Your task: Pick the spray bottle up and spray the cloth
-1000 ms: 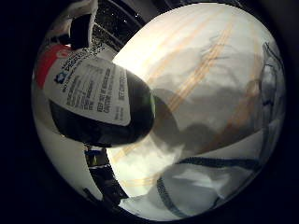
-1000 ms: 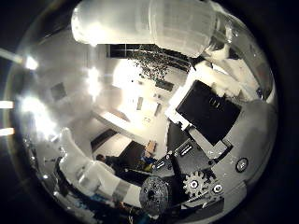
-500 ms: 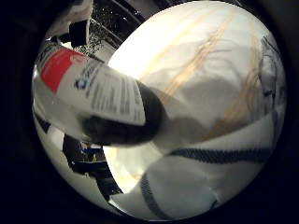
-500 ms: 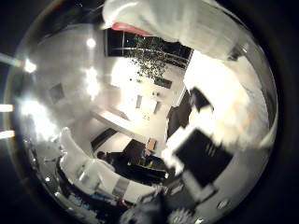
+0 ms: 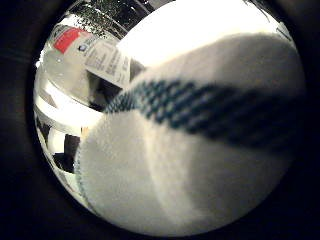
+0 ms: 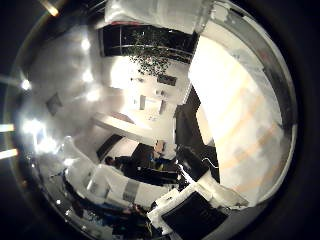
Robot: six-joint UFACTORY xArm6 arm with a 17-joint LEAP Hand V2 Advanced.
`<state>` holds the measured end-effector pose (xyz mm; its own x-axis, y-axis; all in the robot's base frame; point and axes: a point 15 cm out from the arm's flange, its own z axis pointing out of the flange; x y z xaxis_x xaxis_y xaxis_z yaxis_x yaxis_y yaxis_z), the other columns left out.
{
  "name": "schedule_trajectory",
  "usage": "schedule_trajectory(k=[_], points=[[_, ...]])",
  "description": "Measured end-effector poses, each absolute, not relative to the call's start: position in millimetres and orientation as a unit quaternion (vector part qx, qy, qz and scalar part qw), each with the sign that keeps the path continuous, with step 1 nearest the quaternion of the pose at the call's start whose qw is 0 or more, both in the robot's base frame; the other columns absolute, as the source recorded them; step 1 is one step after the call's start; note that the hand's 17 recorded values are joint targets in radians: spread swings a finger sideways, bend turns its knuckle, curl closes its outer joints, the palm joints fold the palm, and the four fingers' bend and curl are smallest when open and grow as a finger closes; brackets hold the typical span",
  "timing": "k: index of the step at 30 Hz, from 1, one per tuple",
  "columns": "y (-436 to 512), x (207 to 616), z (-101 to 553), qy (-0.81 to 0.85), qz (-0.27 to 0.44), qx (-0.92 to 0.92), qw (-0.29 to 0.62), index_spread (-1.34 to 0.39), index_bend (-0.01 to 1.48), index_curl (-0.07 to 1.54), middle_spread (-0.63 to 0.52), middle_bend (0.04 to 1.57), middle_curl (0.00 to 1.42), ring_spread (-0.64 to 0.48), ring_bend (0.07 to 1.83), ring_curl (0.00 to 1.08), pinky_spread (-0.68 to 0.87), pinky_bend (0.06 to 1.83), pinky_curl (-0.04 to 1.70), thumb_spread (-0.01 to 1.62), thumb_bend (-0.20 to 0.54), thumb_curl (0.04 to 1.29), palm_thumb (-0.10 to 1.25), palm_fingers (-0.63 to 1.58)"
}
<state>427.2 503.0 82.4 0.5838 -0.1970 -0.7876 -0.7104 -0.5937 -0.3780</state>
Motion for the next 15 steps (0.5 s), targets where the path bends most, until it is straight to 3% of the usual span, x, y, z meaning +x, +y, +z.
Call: schedule_trajectory(k=[15], points=[[473.9, 445.4, 153.5, 0.265, 0.322, -0.829, 0.374, -0.3, 0.16, 0.27, 0.14, 0.25, 0.32, 0.2, 0.37, 0.23, 0.38, 0.41, 0.35, 1.03, -0.024, 0.37, 0.67, 0.04]])
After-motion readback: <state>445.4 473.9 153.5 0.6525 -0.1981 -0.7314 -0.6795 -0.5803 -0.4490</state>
